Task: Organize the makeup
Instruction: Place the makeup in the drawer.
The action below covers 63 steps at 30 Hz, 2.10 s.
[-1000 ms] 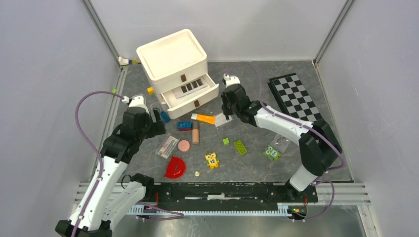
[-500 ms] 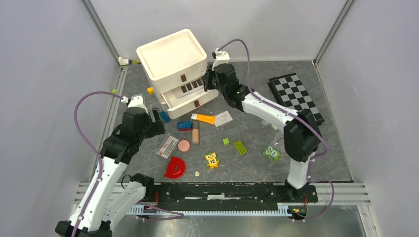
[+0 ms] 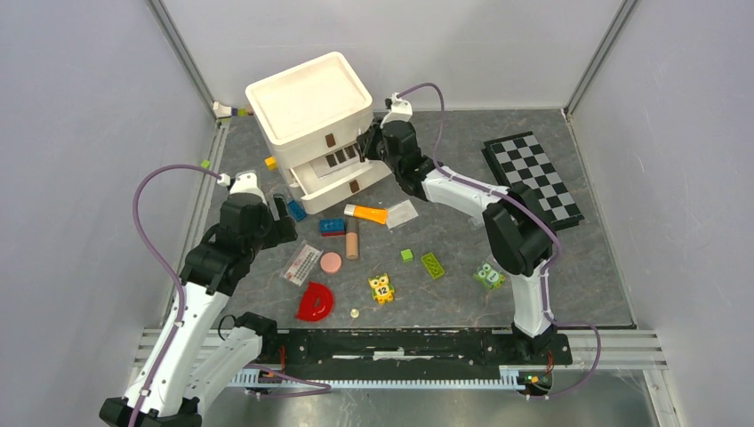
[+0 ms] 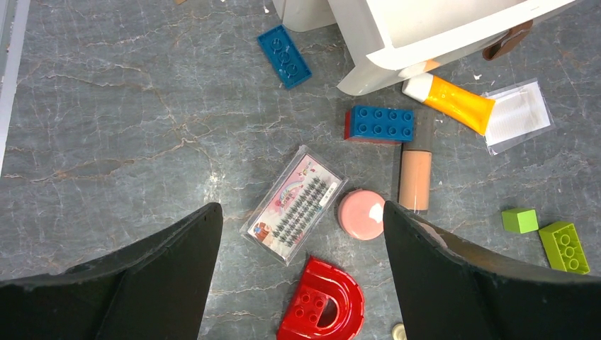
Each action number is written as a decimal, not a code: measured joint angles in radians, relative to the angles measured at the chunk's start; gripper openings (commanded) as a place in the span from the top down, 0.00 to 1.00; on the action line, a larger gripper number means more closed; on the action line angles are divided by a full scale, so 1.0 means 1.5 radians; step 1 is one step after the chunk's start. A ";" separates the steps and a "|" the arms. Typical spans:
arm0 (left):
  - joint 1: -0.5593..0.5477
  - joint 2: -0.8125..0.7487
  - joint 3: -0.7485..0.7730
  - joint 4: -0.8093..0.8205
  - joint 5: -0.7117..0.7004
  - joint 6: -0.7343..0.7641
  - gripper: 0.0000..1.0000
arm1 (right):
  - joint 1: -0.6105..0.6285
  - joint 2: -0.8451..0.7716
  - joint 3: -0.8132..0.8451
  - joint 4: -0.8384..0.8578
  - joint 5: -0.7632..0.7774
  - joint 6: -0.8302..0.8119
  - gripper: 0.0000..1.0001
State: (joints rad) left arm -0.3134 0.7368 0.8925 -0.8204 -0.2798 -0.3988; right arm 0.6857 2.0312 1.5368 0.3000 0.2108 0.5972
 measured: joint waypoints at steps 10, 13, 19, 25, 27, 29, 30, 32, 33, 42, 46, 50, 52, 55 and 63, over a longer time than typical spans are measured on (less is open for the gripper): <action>0.000 0.000 0.000 0.000 0.000 0.000 0.10 | -0.005 0.027 0.000 -0.002 0.007 0.016 0.53; 0.000 0.000 0.000 0.000 0.000 0.000 0.10 | -0.005 0.027 0.000 -0.002 0.005 0.005 0.51; 0.000 0.001 0.000 0.000 0.000 0.000 0.10 | -0.005 0.027 0.040 -0.075 -0.006 -0.045 0.53; 0.000 0.006 0.000 0.000 0.000 0.000 0.10 | -0.005 0.028 0.114 -0.189 -0.010 -0.106 0.54; 0.000 0.006 0.000 0.000 0.000 0.000 0.10 | -0.005 0.029 0.147 -0.228 -0.015 -0.125 0.54; 0.000 0.006 0.000 0.000 0.000 0.000 0.10 | -0.005 0.029 0.173 -0.255 -0.018 -0.141 0.53; 0.000 0.006 0.000 0.000 0.000 0.000 0.10 | -0.005 0.029 0.184 -0.268 -0.020 -0.148 0.53; 0.000 0.007 0.000 0.000 0.000 0.000 0.10 | -0.005 0.030 0.201 -0.297 -0.027 -0.159 0.53; 0.000 0.007 0.000 0.000 0.000 0.000 0.10 | -0.005 0.032 0.209 -0.308 -0.032 -0.164 0.53; 0.000 0.012 0.000 0.000 0.000 0.000 0.10 | -0.005 0.091 0.243 -0.355 -0.125 -0.182 0.53; 0.000 0.013 0.000 0.000 0.001 0.000 0.10 | -0.005 0.112 0.251 -0.370 -0.149 -0.194 0.56; 0.000 0.017 0.000 0.000 0.001 0.000 0.10 | -0.005 0.115 0.278 -0.403 -0.164 -0.221 0.60; 0.000 0.017 0.000 0.000 0.001 0.000 0.10 | -0.005 0.115 0.294 -0.427 -0.174 -0.244 0.60; 0.000 0.017 0.000 0.000 0.001 0.000 0.10 | -0.005 0.115 0.314 -0.462 -0.192 -0.284 0.61; 0.000 0.019 0.000 0.000 0.001 0.000 0.10 | -0.005 0.125 0.360 -0.574 -0.240 -0.380 0.65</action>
State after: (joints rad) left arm -0.3134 0.7647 0.8925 -0.8207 -0.2790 -0.3988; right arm 0.6785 2.2192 2.0769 -0.5610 -0.1493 0.0273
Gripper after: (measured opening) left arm 0.899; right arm 0.382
